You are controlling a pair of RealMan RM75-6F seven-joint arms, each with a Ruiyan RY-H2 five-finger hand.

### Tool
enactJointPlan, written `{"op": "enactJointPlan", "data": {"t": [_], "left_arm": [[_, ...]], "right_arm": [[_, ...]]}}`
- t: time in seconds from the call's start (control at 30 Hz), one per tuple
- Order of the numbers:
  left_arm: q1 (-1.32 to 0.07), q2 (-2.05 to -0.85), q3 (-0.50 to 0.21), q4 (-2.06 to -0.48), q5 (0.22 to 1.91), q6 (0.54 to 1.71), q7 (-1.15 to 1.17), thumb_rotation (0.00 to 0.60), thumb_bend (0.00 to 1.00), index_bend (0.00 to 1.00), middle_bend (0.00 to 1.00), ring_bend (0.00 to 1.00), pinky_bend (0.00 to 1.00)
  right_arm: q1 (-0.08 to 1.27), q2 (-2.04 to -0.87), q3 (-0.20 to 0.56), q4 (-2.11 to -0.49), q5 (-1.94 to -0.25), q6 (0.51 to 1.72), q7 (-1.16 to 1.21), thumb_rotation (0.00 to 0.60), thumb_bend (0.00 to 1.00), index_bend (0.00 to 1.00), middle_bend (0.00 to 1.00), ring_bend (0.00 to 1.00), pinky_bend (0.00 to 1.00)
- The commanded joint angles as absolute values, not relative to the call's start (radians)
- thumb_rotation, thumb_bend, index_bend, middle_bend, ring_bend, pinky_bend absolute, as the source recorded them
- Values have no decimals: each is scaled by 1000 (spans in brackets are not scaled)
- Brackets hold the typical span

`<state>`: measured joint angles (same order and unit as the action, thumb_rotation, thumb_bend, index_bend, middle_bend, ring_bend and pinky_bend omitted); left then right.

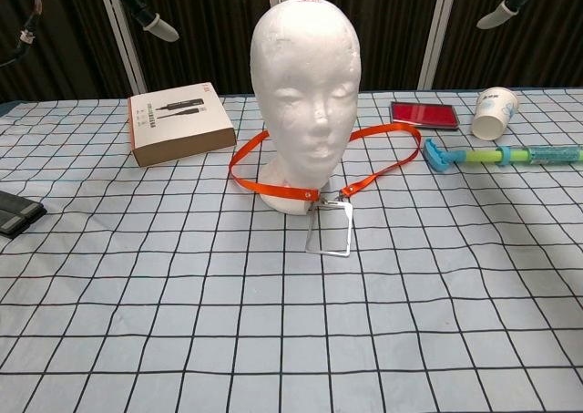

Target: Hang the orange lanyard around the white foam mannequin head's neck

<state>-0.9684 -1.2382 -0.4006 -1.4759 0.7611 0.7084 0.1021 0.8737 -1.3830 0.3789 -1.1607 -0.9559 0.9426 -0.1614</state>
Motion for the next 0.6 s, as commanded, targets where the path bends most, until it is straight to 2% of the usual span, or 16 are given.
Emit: {"op": "enactJointPlan", "data": {"t": [0.03, 0.13, 0.27, 0.47, 0.6], "left_arm": [[-912, -1194, -364, -1542, 841, 809, 130, 600, 0, 0, 0, 0, 0], [-843, -1157, -313, -1606, 901, 943, 194, 600, 0, 0, 0, 0, 0], [-757, -1122, -259, -1676, 952, 1082, 247, 600, 0, 0, 0, 0, 0], [-594, -1109, -155, -1755, 1072, 1289, 265, 600, 0, 0, 0, 0, 0], [-508, -1116, -102, -1775, 1135, 1381, 265, 600, 0, 0, 0, 0, 0]], "right_arm": [[819, -1314, 345, -1256, -1002, 978, -163, 600, 16, 58, 0, 0, 0], [769, -1251, 307, -1336, -1053, 1002, -154, 600, 97, 58, 0, 0, 0], [709, -1180, 258, -1417, -1116, 1017, -124, 600, 361, 65, 0, 0, 0], [628, -1106, 176, -1500, -1223, 1025, -43, 600, 674, 121, 30, 0, 0], [597, -1086, 135, -1550, -1269, 1008, 10, 600, 790, 138, 59, 0, 0]]}}
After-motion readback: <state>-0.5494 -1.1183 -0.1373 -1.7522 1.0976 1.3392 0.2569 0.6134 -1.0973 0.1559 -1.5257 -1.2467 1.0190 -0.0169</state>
